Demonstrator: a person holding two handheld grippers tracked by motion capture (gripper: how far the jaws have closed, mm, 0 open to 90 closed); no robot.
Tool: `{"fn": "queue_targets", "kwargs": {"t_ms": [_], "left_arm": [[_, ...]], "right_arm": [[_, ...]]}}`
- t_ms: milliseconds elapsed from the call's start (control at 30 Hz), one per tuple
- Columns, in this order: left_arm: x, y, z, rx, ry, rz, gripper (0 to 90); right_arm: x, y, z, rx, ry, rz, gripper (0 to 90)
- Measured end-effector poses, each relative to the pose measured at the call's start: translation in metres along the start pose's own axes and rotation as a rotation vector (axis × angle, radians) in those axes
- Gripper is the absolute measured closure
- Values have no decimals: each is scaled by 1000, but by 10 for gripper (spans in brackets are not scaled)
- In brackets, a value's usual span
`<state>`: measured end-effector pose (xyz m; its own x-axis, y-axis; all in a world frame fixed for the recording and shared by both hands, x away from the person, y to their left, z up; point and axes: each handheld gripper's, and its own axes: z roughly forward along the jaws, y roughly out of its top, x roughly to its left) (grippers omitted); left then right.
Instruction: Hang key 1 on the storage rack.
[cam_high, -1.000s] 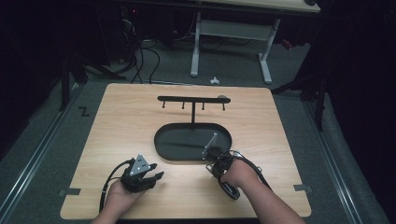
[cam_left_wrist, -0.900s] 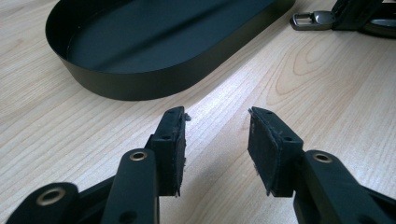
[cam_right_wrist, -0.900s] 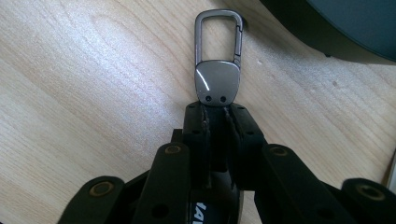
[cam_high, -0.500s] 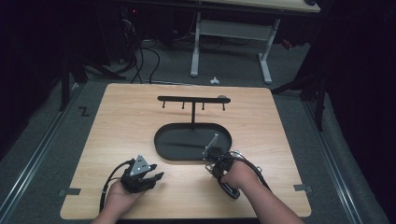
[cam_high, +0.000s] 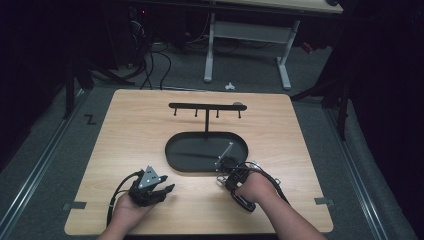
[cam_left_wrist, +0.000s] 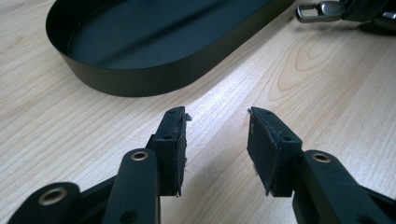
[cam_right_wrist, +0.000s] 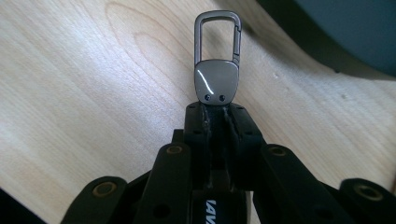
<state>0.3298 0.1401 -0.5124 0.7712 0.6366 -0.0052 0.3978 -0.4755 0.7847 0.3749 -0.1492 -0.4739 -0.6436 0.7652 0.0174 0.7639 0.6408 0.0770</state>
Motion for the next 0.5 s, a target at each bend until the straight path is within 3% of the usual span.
{"fn": "queue_targets", "kwargs": {"t_ms": [500], "left_arm": [[0,0,-1,-5,1,3,569]], "right_arm": [[-8,1,-47,-75,-10,-6,805]]}}
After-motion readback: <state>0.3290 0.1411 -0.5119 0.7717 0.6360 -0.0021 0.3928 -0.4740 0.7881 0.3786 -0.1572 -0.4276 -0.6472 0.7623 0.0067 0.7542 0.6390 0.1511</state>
